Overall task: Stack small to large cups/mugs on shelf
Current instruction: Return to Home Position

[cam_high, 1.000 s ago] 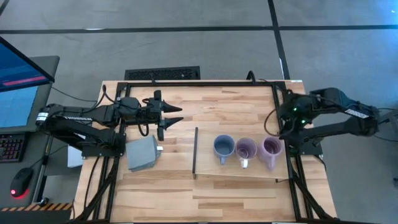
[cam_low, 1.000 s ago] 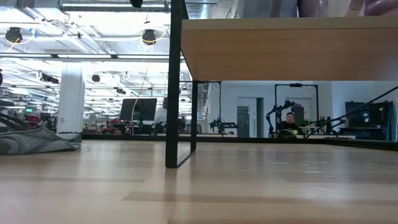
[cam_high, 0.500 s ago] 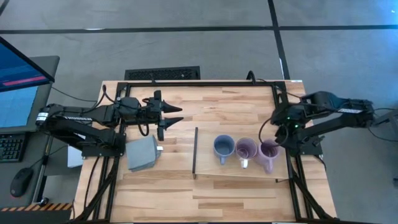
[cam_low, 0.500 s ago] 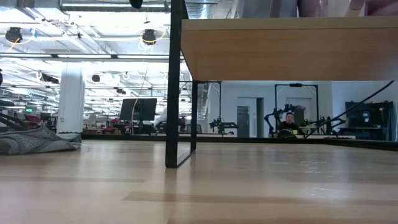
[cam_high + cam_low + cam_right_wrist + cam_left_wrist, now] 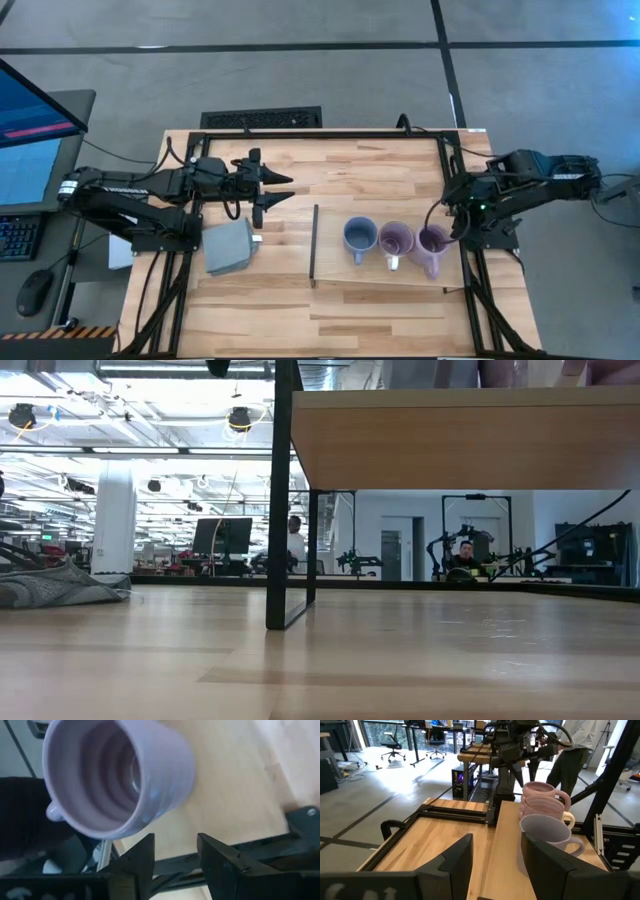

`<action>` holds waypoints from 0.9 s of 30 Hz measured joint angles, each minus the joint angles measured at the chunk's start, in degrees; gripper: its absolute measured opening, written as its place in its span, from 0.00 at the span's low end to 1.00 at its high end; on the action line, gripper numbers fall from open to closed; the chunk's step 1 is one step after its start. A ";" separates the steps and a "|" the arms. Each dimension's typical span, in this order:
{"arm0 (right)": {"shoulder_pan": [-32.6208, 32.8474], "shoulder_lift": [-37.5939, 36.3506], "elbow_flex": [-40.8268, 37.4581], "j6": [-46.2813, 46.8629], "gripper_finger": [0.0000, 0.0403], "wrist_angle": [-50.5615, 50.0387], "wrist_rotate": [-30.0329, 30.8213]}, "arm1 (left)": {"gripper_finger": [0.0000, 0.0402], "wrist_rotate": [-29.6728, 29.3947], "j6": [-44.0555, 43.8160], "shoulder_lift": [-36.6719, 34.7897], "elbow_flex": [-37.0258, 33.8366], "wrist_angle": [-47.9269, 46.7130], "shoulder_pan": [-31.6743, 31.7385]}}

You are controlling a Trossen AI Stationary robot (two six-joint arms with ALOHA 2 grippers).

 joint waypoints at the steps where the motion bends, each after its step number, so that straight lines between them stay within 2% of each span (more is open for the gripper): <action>1: 0.87 0.03 0.00 0.96 0.42 0.01 -0.23 | 0.39 0.04 -0.23 0.00 0.00 -0.09 0.00; 9: 6.05 0.03 -0.02 8.50 0.42 -0.92 -0.56 | 0.39 0.02 -0.23 0.00 0.00 -0.59 0.00; 12: 7.64 0.04 0.98 7.63 0.42 -0.76 1.49 | 0.39 -0.34 1.07 0.00 0.00 -0.55 0.00; 14: 8.62 -0.27 3.56 6.88 0.42 -0.87 6.18 | 0.39 -0.91 1.64 -0.06 0.00 -0.35 0.00; 20: 10.63 -4.51 12.72 -4.06 0.42 2.38 26.71 | 0.39 -1.66 3.87 -3.94 0.00 -2.27 0.02; 27: 10.56 -10.51 11.82 -29.10 0.42 15.23 39.24 | 0.39 -6.34 6.53 -10.71 -0.99 -5.79 0.18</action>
